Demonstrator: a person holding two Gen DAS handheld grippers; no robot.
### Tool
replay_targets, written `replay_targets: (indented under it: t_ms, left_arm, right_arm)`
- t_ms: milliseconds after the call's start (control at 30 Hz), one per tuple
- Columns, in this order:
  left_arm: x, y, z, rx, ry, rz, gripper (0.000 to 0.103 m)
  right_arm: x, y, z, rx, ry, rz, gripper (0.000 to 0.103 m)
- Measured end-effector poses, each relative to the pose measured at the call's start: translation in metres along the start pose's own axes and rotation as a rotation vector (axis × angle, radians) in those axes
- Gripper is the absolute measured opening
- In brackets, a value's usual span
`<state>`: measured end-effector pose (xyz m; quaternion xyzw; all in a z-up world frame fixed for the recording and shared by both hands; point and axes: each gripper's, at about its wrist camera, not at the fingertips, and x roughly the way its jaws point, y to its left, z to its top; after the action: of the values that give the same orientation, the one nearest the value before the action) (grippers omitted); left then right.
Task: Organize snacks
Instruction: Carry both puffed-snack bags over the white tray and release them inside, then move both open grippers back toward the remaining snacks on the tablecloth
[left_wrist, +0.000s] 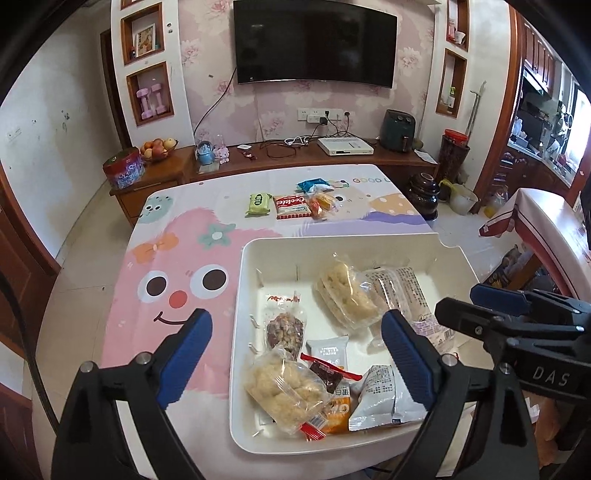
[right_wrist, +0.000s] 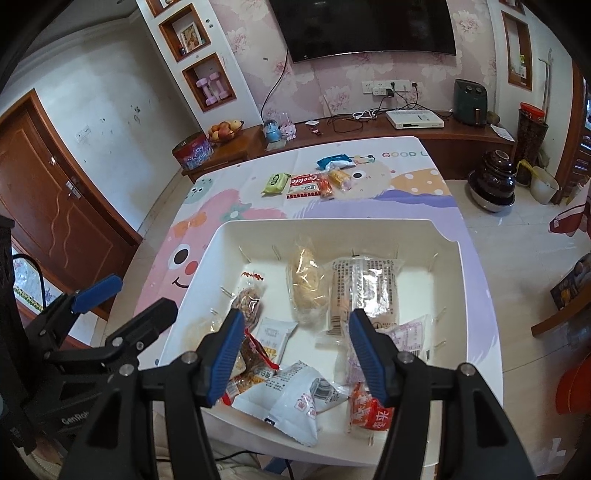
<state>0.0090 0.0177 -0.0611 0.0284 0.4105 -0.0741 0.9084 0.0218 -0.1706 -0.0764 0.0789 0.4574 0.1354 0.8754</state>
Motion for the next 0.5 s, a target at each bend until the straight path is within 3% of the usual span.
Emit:
replay_targets:
  t_ms: [500]
  left_arm:
    - [0.0010,-0.0004,0.0019,0.010,0.004,0.026,0.092]
  right_arm:
    - [0.0014,0.0022,0.0000,-0.012,0.001,-0.014,0.060]
